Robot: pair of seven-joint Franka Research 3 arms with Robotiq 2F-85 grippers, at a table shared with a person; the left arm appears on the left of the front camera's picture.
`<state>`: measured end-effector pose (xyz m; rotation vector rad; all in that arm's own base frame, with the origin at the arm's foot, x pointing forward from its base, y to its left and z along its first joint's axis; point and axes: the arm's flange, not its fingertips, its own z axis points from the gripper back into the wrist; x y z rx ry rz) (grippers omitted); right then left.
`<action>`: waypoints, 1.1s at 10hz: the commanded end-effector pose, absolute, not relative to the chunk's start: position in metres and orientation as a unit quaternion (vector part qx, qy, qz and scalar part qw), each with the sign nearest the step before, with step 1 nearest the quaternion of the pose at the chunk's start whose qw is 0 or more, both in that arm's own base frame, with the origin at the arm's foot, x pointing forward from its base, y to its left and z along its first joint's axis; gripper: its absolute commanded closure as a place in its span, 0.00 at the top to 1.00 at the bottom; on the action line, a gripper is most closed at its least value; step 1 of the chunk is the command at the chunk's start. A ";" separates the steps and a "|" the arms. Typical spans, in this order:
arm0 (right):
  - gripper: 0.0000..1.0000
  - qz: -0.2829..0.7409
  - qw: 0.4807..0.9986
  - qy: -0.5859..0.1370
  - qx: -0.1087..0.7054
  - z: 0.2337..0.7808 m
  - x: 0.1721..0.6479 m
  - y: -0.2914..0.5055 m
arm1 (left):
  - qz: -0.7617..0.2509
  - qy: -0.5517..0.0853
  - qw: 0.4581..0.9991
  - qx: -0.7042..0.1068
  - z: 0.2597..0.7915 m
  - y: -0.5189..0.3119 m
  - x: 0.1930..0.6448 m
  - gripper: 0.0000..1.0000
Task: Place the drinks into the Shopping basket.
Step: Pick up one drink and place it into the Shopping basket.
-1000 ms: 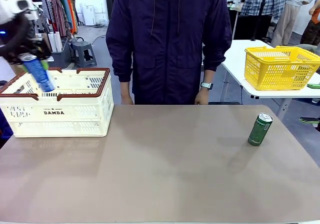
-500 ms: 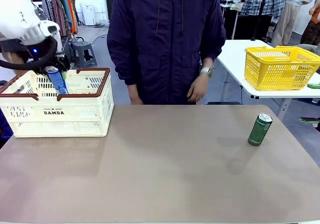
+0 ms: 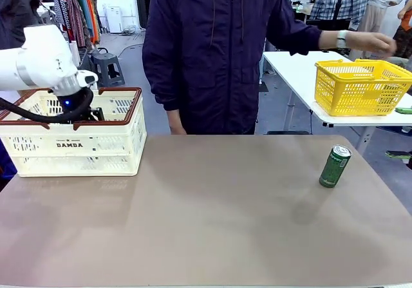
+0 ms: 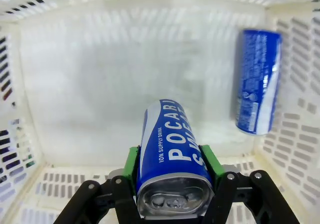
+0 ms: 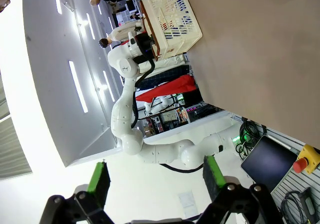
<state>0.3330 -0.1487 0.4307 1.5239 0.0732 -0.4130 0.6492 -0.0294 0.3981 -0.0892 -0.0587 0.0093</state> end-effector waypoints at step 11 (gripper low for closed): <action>1.00 -0.191 0.700 0.039 0.687 0.437 0.333 -0.149 | 0.034 -0.071 0.997 -0.028 0.494 -0.013 0.634 1.00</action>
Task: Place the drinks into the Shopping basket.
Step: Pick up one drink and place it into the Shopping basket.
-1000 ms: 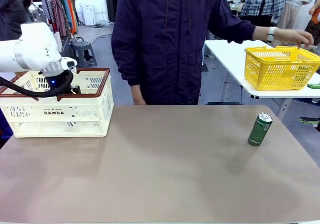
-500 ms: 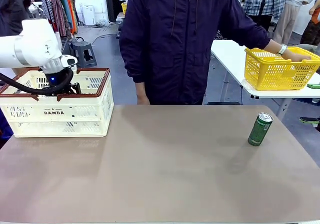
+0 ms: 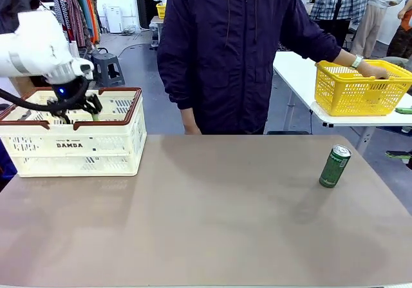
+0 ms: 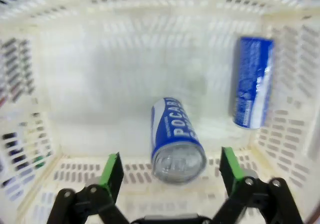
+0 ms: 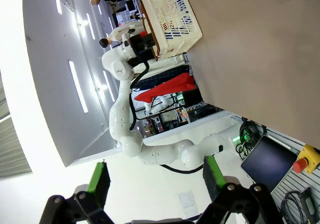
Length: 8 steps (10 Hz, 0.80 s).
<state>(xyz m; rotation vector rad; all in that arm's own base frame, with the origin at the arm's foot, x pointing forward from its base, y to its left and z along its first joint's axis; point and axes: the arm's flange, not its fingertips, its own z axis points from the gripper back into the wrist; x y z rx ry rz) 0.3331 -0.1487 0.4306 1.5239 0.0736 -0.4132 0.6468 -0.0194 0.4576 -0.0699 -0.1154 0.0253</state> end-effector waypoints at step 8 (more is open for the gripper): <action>1.00 -0.191 0.700 0.039 0.687 0.437 0.333 -0.149 | 0.055 0.013 0.898 -0.437 0.655 0.070 0.409 1.00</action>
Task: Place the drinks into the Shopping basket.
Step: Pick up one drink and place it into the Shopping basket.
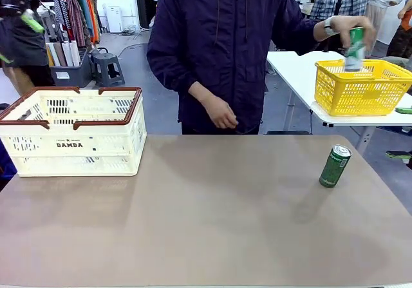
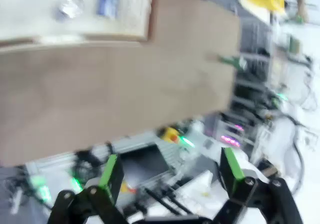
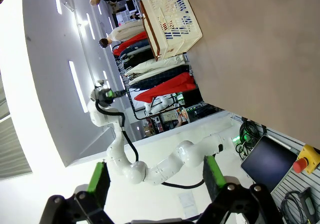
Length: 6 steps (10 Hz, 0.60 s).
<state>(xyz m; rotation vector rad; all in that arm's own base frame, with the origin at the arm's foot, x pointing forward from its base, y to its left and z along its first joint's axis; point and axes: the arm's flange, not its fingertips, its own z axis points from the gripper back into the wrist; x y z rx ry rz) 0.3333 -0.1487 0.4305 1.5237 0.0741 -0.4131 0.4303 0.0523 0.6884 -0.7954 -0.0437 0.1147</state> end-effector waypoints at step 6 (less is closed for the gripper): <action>1.00 -0.191 0.700 0.039 0.687 0.437 0.333 -0.149 | -0.032 -0.012 0.818 -0.574 0.582 0.145 0.325 1.00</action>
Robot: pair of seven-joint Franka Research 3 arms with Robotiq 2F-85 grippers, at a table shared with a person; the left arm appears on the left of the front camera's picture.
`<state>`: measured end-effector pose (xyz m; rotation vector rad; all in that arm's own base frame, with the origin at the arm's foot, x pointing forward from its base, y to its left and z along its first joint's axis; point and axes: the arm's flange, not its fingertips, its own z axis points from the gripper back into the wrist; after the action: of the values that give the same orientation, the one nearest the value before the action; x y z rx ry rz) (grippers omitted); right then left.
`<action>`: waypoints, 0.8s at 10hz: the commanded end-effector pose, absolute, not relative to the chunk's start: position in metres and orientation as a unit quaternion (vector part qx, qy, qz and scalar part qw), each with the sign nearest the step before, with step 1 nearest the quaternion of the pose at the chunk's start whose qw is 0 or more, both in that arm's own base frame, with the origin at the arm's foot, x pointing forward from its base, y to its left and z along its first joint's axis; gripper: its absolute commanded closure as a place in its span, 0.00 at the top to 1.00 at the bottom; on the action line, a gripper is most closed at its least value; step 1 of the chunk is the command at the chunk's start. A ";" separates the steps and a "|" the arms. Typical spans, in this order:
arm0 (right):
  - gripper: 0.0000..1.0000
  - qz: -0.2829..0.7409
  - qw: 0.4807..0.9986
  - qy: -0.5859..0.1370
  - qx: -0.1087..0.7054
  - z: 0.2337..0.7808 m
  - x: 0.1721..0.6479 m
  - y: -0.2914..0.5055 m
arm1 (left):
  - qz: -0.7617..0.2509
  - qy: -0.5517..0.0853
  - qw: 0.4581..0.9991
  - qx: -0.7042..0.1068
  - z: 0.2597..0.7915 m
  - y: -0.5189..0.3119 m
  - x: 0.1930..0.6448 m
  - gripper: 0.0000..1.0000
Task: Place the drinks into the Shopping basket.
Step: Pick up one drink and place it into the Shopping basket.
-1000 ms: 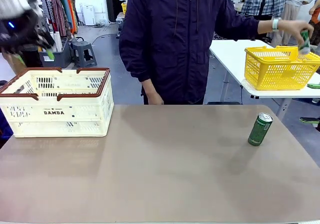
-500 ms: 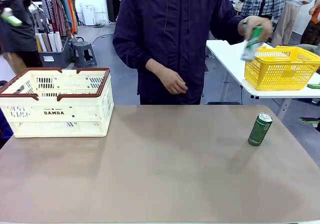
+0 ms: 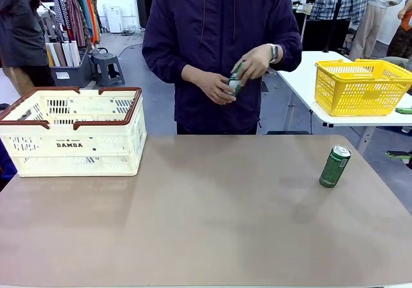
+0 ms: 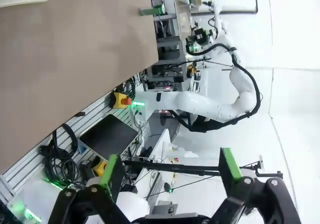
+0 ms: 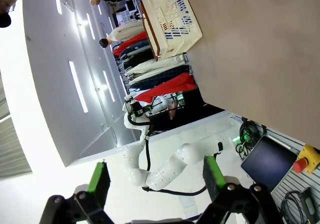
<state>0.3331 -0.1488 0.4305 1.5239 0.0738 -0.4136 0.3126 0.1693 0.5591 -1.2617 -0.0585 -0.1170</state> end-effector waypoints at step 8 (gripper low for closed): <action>1.00 -0.191 0.700 0.039 0.687 0.437 0.333 -0.149 | -0.032 -0.012 0.818 -0.574 0.582 0.145 0.325 1.00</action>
<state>0.3331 -0.1488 0.4305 1.5239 0.0737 -0.4135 0.3260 0.1455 0.5793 -1.2129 -0.0162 -0.0785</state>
